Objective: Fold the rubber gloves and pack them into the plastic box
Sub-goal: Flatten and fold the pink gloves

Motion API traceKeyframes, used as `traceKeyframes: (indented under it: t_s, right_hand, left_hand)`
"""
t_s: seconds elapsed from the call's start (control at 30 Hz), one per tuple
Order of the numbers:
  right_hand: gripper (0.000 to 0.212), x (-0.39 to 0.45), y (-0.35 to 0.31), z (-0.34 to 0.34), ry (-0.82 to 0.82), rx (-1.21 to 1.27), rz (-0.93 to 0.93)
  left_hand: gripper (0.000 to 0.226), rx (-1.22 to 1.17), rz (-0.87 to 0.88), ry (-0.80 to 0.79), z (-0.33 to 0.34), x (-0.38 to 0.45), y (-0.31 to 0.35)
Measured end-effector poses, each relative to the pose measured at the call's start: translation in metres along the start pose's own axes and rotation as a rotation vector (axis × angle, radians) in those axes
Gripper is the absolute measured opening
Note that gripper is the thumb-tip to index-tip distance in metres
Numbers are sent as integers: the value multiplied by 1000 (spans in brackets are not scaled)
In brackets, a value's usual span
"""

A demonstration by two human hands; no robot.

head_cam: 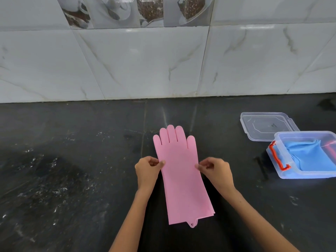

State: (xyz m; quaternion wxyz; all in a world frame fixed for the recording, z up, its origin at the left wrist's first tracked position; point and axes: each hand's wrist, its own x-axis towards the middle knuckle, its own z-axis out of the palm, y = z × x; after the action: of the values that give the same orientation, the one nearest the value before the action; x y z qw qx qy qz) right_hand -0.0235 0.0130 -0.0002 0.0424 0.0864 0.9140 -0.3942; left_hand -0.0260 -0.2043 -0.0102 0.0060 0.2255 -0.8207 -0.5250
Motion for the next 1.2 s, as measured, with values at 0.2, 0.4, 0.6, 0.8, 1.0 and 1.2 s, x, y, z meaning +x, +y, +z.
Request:
traceKeyframes:
  t_s: [0.2, 0.4, 0.6, 0.8, 1.0, 1.2]
  right_hand:
    - [17, -41, 2, -10, -136, -105, 88]
    - [9, -53, -4, -16, -85, -107, 80]
    - [7, -55, -4, -12, -62, -166, 97]
    - [13, -65, 6, -15, -76, -141, 112]
    - [10, -73, 11, -16, -121, -103, 86]
    - [8, -68, 15, -22, -200, -133, 31]
  left_hand:
    - [10, -13, -10, -99, -11, -31, -13]
    - [7, -28, -8, -96, -9, -38, -9]
    - [17, -7, -8, -61, -2, -43, -8]
    - [18, -12, 13, -55, 0, -44, -5]
    - [18, 23, 87, -82, -2, -39, -11]
    - [14, 62, 191, -88, -3, -37, -17]
